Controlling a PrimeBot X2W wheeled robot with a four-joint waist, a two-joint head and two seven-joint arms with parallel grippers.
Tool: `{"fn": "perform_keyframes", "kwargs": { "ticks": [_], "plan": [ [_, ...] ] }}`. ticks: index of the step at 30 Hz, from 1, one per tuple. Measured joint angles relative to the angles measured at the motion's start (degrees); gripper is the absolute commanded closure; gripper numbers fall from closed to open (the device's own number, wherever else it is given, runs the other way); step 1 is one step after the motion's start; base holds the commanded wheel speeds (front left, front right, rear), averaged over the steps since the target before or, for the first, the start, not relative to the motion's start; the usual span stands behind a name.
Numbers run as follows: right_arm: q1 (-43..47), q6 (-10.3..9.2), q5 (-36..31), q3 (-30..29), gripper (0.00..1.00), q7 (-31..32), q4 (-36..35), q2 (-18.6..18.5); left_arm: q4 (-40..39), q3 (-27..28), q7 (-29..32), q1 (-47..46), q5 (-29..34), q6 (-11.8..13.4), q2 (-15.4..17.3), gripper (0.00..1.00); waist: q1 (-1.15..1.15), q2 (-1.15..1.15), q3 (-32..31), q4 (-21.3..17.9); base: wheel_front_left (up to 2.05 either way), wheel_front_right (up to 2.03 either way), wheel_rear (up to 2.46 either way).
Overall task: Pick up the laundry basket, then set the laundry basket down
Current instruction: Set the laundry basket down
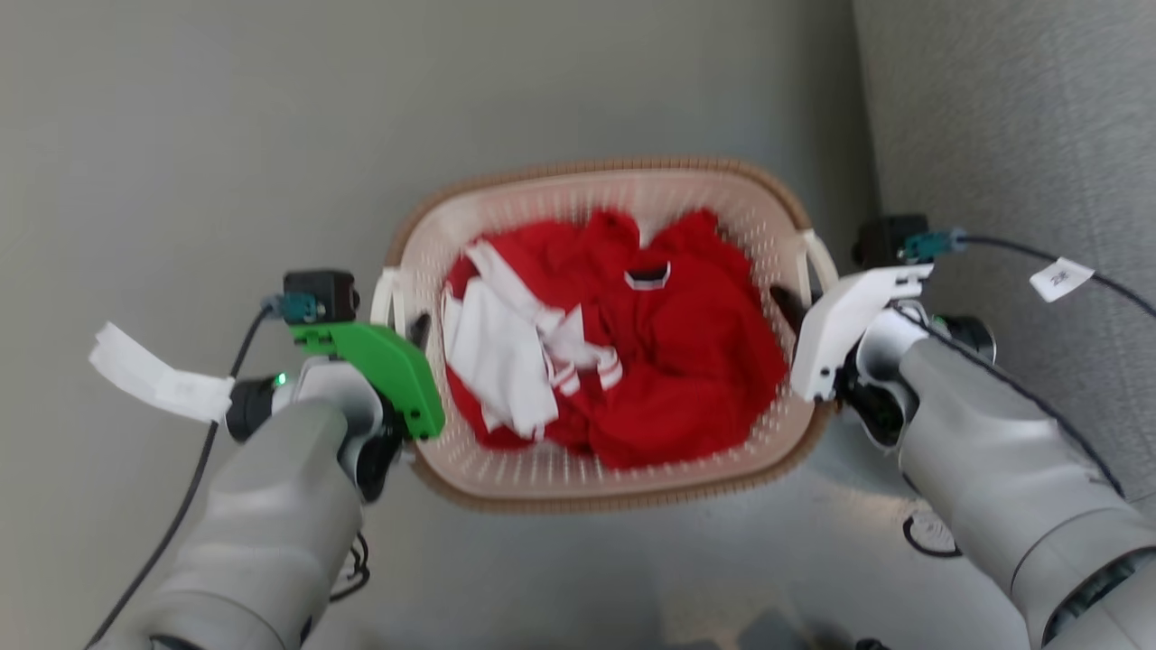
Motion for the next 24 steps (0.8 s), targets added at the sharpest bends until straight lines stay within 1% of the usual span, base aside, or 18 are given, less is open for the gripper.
{"fn": "perform_keyframes", "kwargs": {
  "ticks": [4,11,17,19,24],
  "plan": [
    [-2.15,0.00,-0.01,-0.24,1.00,-3.36,-1.01,-0.67,0.04,0.42,-2.94,-2.91,0.53,0.02,-0.05,1.00,0.00,0.00,3.92,0.37,0.00,0.00,0.00],
    [-3.73,0.05,-0.01,-0.38,1.00,-6.50,-1.30,-1.20,0.53,0.42,-4.93,-5.30,0.94,0.23,-0.29,1.00,0.00,0.00,9.40,0.94,0.00,0.00,0.00],
    [-6.63,0.07,-0.02,-0.81,1.00,-9.38,-1.97,-1.82,0.51,0.97,-7.00,-8.89,1.55,0.96,-0.41,1.00,0.01,0.00,14.11,1.42,0.00,0.00,0.00],
    [-7.66,0.07,-0.02,-0.90,1.00,-10.12,-2.08,-1.90,0.54,1.20,-7.13,-9.95,1.55,1.32,-0.42,1.00,0.01,0.00,15.70,1.55,0.00,0.00,0.00],
    [-9.00,0.07,-0.01,-1.12,1.00,-11.54,-2.15,-1.92,0.87,1.14,-7.15,-11.51,2.69,1.32,-0.41,1.00,0.01,0.00,19.64,1.79,0.00,0.00,0.00]
  ]
}}
